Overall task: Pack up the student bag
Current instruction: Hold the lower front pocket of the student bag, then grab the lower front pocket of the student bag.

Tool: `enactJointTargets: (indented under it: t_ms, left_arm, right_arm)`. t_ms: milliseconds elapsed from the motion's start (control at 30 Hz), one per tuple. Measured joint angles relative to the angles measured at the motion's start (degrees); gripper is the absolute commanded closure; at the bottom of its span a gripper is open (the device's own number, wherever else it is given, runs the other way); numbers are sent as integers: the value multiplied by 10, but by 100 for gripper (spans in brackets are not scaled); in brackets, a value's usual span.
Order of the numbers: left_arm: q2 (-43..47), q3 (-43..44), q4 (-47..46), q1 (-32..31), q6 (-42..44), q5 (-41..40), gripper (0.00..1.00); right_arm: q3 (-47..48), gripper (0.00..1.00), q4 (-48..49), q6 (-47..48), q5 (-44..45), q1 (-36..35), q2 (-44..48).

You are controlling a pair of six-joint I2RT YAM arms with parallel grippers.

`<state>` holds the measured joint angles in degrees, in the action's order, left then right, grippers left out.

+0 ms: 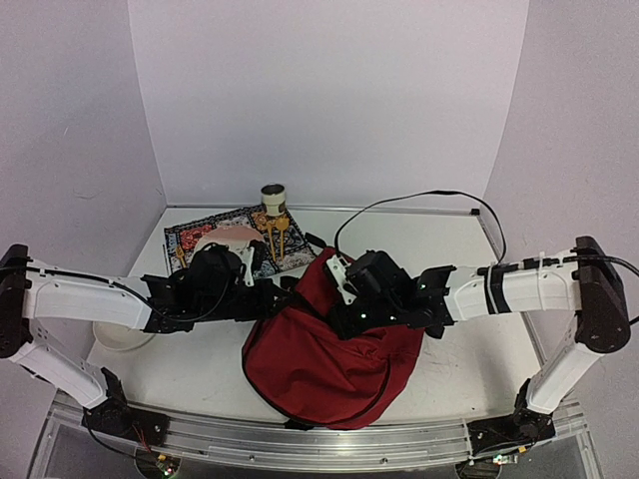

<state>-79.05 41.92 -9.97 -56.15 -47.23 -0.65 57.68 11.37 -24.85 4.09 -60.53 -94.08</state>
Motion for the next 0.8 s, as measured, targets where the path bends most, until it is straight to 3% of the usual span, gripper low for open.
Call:
enactJointTargets:
  t_ms: [167, 533, 800]
  left_arm:
    - [3, -4, 16, -2, 5, -21, 96]
    - [-2, -5, 21, -3, 48, -51, 100]
    - [-3, -5, 20, -4, 87, -57, 95]
  right_arm:
    - [-11, 96, 13, -3, -6, 0, 0]
    - [23, 69, -9, 5, -58, 0, 7]
    - [106, 61, -23, 7, -59, 0, 17]
